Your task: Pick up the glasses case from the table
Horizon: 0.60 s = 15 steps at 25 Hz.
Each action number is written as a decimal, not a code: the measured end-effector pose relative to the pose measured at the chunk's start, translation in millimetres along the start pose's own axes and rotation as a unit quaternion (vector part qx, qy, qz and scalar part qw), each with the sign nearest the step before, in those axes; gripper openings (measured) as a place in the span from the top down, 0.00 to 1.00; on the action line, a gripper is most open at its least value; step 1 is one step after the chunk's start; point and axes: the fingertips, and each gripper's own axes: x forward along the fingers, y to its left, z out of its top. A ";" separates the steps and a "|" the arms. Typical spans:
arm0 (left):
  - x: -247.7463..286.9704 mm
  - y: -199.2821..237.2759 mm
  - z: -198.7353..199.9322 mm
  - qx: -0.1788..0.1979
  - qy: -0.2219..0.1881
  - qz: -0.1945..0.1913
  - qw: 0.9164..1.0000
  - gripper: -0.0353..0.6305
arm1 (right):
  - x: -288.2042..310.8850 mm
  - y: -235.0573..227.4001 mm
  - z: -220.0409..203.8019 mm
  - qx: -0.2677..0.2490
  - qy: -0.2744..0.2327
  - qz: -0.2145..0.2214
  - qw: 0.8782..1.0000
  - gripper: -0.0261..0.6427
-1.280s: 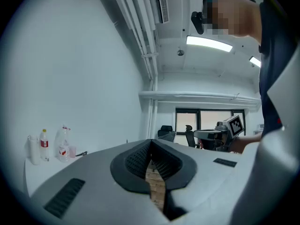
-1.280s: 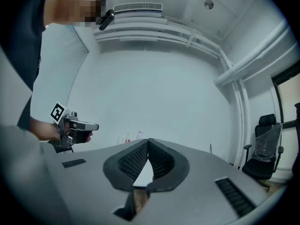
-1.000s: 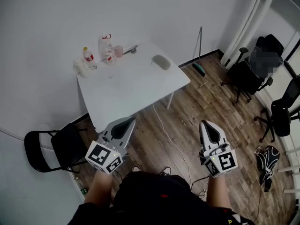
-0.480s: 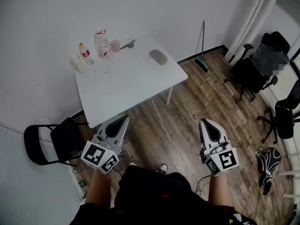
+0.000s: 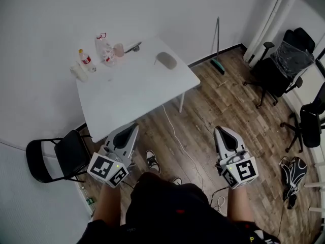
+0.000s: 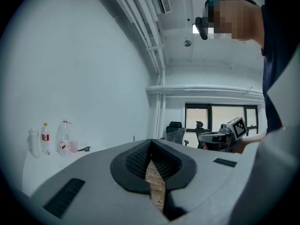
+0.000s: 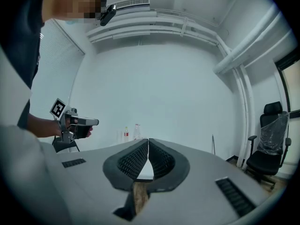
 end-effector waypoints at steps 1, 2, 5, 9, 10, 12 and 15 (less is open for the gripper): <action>5.8 2.6 -0.5 -0.001 -0.001 -0.001 1.000 0.92 | 1.9 -4.8 -1.3 0.001 0.002 -0.002 1.000 0.93; 12.0 4.3 -0.7 -0.002 -0.002 -0.004 1.000 0.92 | 3.5 -9.8 -2.1 0.001 0.003 -0.004 1.000 0.93; 30.6 11.4 -0.2 -0.001 -0.004 -0.015 1.000 0.92 | 12.6 -22.2 -1.6 0.002 0.002 -0.012 1.000 0.93; 54.5 28.6 4.3 0.000 -0.008 -0.025 1.000 0.92 | 39.8 -31.6 0.8 0.000 0.004 -0.011 1.000 0.93; 60.1 35.4 5.5 0.001 -0.008 -0.026 1.000 0.92 | 49.0 -33.3 1.7 0.000 0.004 -0.010 1.000 0.93; 70.7 53.0 6.9 0.000 -0.005 -0.026 1.000 0.92 | 70.5 -35.4 3.1 0.000 0.006 -0.007 1.000 0.93; 83.2 84.6 7.0 -0.005 -0.004 -0.022 1.000 0.92 | 108.0 -35.7 4.7 -0.002 0.010 -0.001 1.000 0.93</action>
